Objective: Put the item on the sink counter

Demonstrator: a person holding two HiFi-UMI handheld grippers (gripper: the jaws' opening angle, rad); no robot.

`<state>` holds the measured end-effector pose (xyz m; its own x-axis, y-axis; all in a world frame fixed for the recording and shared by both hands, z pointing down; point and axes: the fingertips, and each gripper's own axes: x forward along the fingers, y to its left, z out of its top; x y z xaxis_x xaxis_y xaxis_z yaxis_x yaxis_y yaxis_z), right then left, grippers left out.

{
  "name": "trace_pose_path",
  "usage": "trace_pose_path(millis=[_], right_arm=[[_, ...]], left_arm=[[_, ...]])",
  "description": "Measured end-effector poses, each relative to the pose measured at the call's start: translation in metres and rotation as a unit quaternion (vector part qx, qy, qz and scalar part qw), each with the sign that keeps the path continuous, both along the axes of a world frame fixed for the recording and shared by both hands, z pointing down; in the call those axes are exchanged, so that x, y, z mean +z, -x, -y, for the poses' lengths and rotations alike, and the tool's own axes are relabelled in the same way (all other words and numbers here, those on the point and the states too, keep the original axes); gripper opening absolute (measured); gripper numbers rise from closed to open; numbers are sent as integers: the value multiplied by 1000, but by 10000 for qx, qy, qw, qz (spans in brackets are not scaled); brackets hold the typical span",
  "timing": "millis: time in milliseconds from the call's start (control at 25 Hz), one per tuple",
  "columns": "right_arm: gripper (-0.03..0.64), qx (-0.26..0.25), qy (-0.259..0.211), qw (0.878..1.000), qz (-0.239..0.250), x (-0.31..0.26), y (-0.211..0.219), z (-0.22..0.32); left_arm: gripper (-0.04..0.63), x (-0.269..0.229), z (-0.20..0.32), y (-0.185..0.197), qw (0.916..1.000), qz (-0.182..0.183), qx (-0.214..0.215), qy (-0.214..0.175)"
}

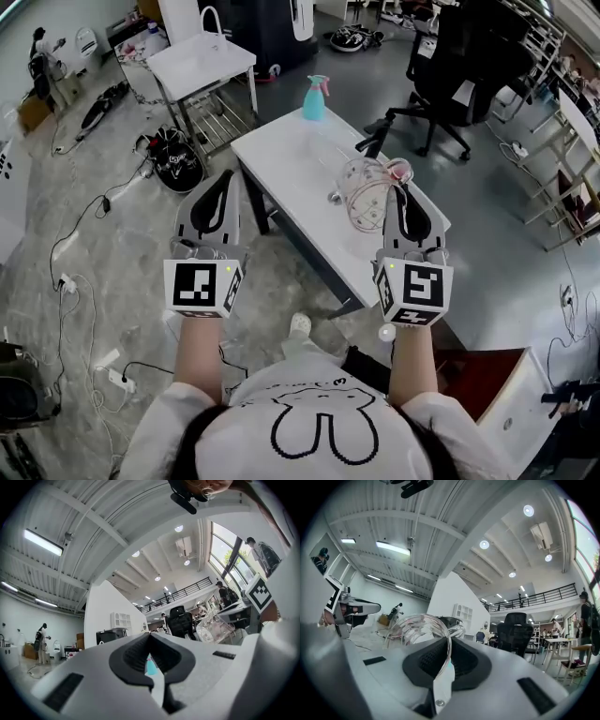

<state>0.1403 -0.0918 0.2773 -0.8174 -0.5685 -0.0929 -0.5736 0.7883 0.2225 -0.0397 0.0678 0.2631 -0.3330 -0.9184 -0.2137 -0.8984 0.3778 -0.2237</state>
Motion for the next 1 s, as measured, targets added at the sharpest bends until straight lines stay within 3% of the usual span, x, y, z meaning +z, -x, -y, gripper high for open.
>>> trace_pose_path(millis=[440,840,1000], right_arm=[[41,247,198,9995,-86,6,83,114],[41,608,234,9975,-285,15,103,158],[41,929,217,9949,-328,18,113,176]], left_arm=[[11,5,122,91,9996,-176,210,114],[11,19,196,122,9968,-326,694,218],[11,24,232,138,9934,-323,1078,229]])
